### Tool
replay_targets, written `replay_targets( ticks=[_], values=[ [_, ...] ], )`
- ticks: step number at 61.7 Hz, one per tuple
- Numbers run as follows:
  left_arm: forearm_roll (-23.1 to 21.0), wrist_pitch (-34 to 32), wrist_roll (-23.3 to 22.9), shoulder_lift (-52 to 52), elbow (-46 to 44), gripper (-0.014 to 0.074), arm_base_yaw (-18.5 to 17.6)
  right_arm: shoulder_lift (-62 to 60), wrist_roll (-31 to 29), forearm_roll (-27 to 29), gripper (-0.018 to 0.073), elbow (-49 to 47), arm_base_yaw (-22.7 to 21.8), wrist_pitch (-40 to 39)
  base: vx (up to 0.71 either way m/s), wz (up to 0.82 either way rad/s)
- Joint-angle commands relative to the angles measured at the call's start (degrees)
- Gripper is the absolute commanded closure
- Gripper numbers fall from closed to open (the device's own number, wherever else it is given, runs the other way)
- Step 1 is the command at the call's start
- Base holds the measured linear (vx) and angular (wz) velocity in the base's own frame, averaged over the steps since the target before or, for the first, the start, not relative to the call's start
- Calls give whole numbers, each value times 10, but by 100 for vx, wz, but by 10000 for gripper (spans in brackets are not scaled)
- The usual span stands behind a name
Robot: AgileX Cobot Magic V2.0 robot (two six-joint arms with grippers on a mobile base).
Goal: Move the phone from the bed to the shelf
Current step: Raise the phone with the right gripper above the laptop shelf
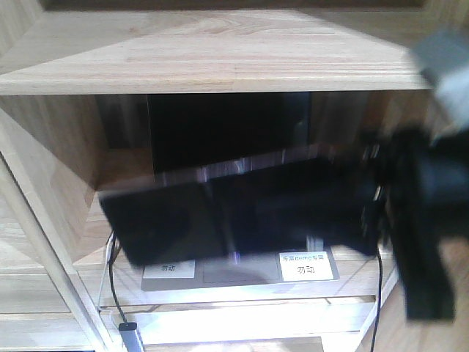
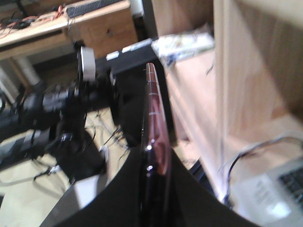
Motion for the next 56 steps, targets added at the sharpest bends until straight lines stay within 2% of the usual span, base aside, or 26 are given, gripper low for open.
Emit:
replay_targets(
  ticks=[1,15,26,34,40,56],
  values=[
    [-5,-41,-3,-8,-12,595,-2,-6,7,38,561,-58,-2,-30,0,0],
    [-5,-41,-3,-8,-12,595,-2,46,56,-13,561,-194,-2,-53,0,0],
    [-5,-41,-3,-8,-12,595,-2,113,65,1,561,-303,-2,-53,0,0],
    [-5,-41,-3,-8,-12,595,-2,168,69,32,561,-378,-1,-51,0,0],
    [-5,-41,-3,-8,-12,595,-2,210,69,37,561,-428,17,-62,0,0],
    [-5,-41,-3,-8,-12,595,-2,314,69,25,561,-508,80,-154,0,0]
  ],
)
